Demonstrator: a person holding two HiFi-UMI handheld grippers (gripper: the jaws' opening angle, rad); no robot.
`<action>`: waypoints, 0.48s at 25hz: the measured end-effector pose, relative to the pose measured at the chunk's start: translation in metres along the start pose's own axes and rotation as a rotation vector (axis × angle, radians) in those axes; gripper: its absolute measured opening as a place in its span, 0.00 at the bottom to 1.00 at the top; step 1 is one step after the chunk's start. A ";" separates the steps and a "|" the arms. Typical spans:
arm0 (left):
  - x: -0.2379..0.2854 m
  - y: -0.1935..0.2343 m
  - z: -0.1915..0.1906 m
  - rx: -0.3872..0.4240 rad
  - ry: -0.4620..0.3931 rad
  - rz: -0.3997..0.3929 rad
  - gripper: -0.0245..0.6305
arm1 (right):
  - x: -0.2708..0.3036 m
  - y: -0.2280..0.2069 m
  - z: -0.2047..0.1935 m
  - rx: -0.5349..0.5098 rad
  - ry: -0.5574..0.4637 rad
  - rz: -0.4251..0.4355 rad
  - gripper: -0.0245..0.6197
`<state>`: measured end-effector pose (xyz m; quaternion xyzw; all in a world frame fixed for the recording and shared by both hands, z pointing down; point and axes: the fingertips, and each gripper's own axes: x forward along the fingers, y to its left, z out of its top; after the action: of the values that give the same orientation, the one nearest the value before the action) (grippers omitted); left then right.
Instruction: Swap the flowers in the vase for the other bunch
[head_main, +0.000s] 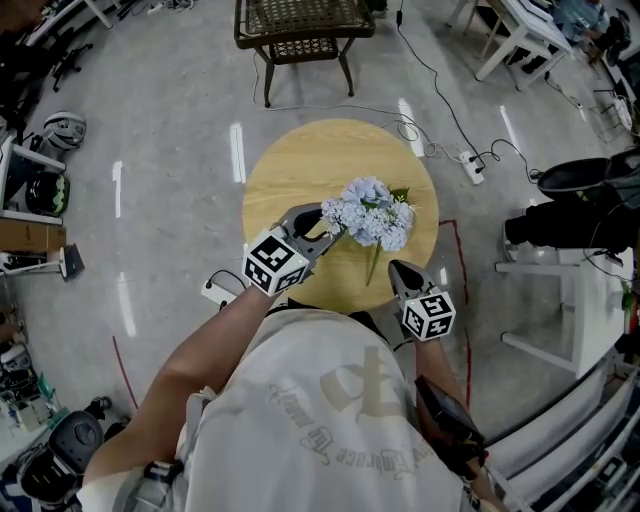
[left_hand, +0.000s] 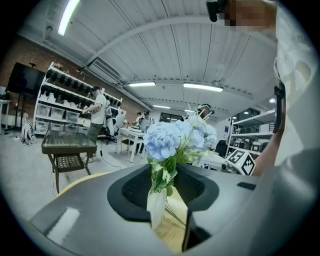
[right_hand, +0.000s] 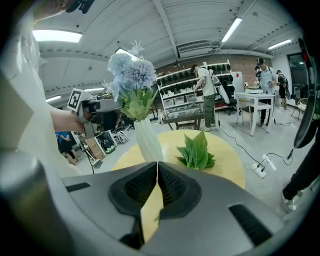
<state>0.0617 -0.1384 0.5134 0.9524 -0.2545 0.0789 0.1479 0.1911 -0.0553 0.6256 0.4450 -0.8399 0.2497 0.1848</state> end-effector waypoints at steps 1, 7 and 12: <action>-0.001 0.000 -0.001 0.003 0.003 0.003 0.24 | 0.000 0.000 0.000 0.000 0.000 -0.001 0.05; -0.004 0.000 -0.008 0.021 0.020 0.012 0.29 | -0.002 0.000 -0.002 -0.002 0.002 -0.003 0.05; -0.010 0.001 -0.008 0.039 0.031 0.022 0.33 | -0.001 0.005 0.000 -0.003 0.001 -0.004 0.05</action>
<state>0.0522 -0.1321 0.5193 0.9510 -0.2611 0.1001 0.1322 0.1876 -0.0527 0.6241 0.4460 -0.8394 0.2483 0.1866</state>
